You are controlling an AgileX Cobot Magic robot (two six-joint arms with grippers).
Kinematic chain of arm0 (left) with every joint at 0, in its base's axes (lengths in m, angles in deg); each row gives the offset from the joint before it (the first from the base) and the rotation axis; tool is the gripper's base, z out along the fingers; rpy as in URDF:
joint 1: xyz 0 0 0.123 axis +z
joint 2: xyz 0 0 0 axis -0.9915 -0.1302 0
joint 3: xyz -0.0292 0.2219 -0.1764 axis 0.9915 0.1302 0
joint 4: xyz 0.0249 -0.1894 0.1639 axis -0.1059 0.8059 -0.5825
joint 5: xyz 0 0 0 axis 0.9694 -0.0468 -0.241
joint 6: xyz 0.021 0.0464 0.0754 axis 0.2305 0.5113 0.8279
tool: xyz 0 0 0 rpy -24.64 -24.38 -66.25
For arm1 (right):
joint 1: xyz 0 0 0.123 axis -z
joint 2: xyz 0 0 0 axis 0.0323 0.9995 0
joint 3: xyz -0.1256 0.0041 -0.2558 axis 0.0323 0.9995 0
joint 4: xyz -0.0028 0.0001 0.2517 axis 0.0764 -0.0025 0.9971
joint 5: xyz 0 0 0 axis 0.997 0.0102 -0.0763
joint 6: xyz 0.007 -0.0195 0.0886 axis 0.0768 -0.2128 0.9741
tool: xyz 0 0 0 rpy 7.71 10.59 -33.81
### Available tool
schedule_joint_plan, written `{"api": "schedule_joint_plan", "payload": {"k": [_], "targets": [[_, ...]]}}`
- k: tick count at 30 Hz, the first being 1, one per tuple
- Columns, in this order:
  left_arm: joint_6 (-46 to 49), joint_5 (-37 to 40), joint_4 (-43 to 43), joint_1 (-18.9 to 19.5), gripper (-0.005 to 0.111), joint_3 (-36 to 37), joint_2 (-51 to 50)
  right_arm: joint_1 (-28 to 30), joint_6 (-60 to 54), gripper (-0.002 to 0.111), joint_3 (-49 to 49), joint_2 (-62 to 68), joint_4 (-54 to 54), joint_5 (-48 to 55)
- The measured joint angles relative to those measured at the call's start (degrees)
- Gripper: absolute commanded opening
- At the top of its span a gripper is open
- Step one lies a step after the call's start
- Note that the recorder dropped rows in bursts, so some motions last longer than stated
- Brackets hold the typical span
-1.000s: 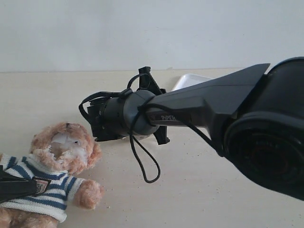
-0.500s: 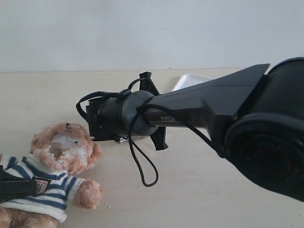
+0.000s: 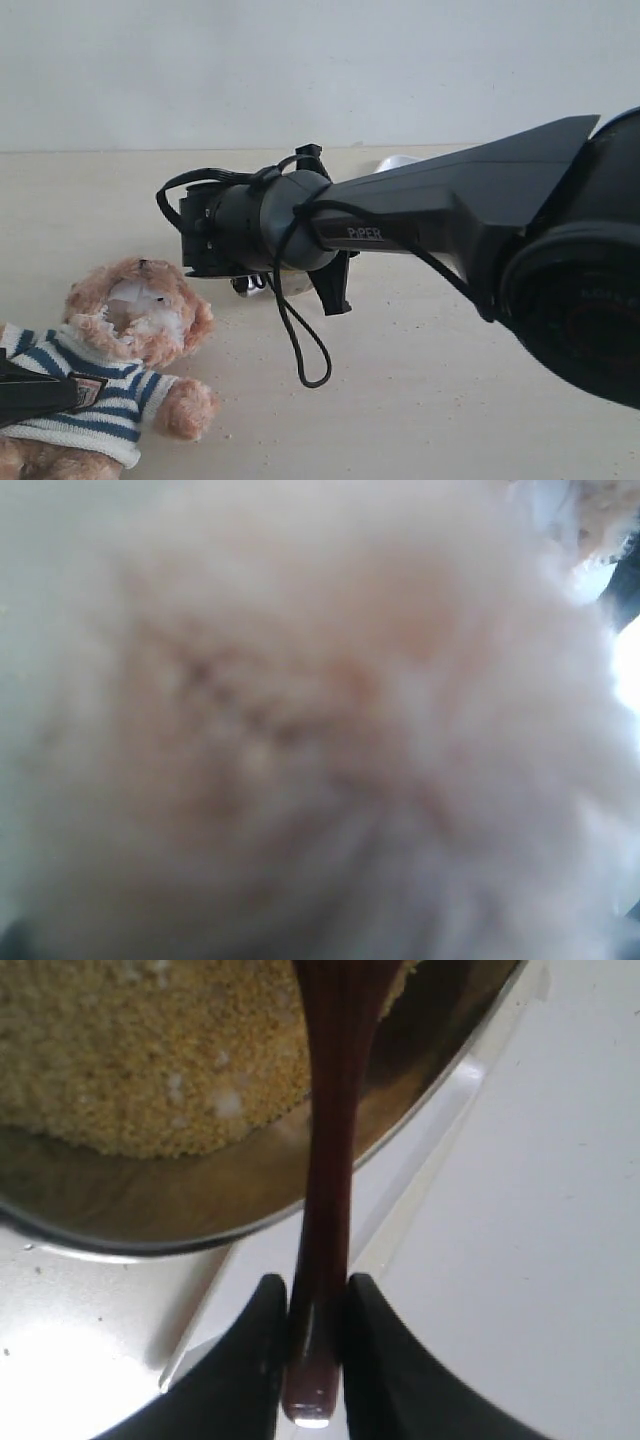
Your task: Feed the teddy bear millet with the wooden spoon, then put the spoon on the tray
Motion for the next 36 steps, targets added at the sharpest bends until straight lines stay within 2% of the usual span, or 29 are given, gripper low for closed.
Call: {"api": "schedule_joint_plan", "payload": {"k": [9, 36], "targets": [[0.00, 0.00, 0.00, 0.00, 0.006, 0.00, 0.00, 0.00, -4.15, 0.001, 0.00, -0.44, 4.84, 0.00], [0.00, 0.00, 0.00, 0.00, 0.006, 0.00, 0.00, 1.79, -9.76, 0.001, 0.00, -2.94, 8.67, 0.00]]}}
